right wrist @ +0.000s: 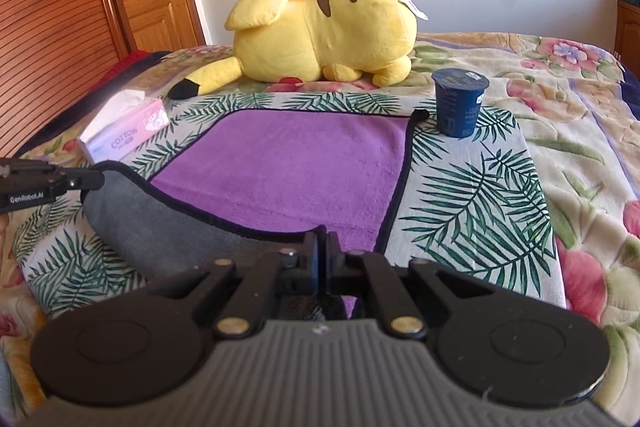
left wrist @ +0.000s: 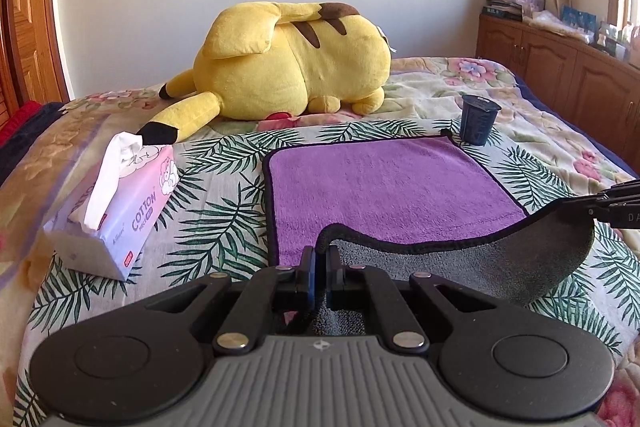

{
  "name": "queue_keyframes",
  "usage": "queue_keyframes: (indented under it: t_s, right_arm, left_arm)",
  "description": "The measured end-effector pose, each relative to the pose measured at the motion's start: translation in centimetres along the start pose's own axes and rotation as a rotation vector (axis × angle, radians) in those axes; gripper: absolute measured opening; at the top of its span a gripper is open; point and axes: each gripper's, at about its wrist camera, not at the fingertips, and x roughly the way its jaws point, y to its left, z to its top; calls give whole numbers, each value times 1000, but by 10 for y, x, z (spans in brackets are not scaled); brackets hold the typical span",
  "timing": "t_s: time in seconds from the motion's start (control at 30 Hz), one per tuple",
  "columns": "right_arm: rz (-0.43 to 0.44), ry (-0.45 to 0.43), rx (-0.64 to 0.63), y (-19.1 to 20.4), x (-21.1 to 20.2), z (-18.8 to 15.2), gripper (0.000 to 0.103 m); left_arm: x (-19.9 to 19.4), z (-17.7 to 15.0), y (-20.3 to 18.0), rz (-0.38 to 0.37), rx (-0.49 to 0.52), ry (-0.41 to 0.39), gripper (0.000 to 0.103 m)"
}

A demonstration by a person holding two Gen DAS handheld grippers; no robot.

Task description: Fold towel

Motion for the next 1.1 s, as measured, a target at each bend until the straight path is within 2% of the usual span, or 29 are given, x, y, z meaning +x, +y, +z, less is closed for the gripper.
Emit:
queue_keyframes:
  t_s: [0.23,0.43,0.77,1.1]
  right_arm:
    - [-1,-34,-5,-3,1,11,4]
    - [-4,-62,-22,0,-1,20,4]
    - [-21,-121,-76,3,1,45,4]
    - [-56,-163,-129,-3,19,71,4]
  left_arm:
    - [5,7,2,2,17,-8,0]
    - [6,16,5,-23,-7,-16,0]
    - [10,45,7,-36,11,-64,0]
    - [25,70,15,-16,30,-91,0]
